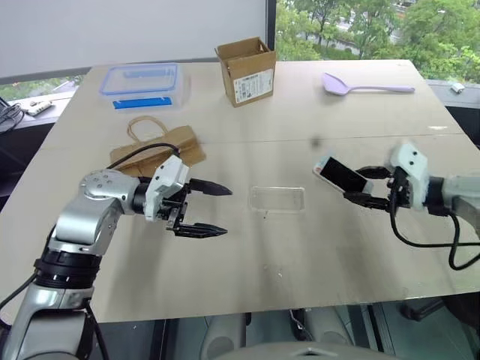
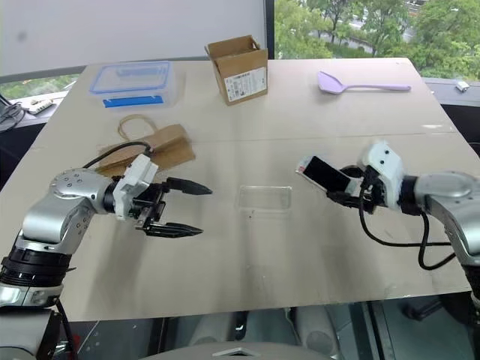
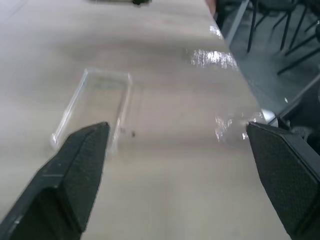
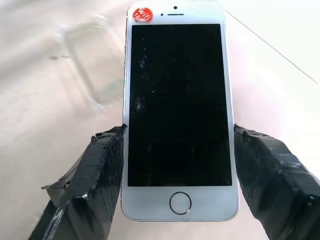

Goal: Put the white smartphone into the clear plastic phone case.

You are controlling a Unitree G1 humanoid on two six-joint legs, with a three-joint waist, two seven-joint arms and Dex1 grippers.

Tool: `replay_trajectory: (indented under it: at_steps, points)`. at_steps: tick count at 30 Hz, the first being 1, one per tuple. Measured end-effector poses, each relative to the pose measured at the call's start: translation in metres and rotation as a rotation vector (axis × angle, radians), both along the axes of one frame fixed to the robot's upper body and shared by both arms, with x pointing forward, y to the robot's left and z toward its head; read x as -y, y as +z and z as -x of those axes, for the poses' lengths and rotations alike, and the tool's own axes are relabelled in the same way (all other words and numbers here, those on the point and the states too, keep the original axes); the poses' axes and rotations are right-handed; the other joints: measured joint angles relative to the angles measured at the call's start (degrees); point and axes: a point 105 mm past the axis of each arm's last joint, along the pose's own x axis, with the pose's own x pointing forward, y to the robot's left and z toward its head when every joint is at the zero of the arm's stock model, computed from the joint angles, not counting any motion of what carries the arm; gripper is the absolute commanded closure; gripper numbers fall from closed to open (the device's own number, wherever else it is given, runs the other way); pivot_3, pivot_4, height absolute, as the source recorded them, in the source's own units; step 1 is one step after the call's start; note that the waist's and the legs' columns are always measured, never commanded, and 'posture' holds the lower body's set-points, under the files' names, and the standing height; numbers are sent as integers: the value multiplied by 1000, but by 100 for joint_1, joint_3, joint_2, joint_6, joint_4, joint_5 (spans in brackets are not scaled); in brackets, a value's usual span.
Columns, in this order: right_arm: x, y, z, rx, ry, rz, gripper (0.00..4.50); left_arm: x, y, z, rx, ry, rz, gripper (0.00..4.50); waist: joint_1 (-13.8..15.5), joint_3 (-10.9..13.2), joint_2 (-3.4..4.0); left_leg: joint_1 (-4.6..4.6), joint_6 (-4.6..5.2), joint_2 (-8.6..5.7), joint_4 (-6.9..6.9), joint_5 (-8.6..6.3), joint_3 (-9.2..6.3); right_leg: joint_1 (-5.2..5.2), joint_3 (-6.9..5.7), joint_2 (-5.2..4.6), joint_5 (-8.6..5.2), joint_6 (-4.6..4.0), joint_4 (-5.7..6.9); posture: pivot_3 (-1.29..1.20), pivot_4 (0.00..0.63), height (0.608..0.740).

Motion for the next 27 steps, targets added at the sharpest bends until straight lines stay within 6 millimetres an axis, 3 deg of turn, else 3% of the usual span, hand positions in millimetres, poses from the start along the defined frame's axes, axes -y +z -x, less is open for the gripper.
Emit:
replay_trajectory:
  at_steps: [3, 9, 16, 27]
  points:
    - [-11, -1, -8, 29, 67, 76, 1592, -3, -7, 1, -10, 20, -2, 0, 1, 1, 0, -2, -1, -2, 0, 0, -1, -1, -1, -3, 1, -1, -1, 0, 150, 740]
    - [-53, -8, -16, 64, 250, 255, 1592, -8, -14, 3, -2, 33, -8, 0, 3, 7, 7, -6, -1, -2, -5, 0, -1, -12, -1, -3, 13, -20, 3, 0, 150, 740]
    - [-64, -9, -16, 35, 290, 349, 1594, -21, -32, 1, -23, 87, -28, 0, 29, 8, 8, -7, -1, -9, -6, -1, -3, -12, -3, -10, 14, -21, 2, 0, 150, 740]
    - [-84, -20, -19, 44, 315, 435, 1594, -24, -37, -2, -10, 116, -23, 0, 17, 8, 9, -5, -1, -11, -6, -1, -5, -12, -5, -10, 26, -3, 7, 0, 150, 740]
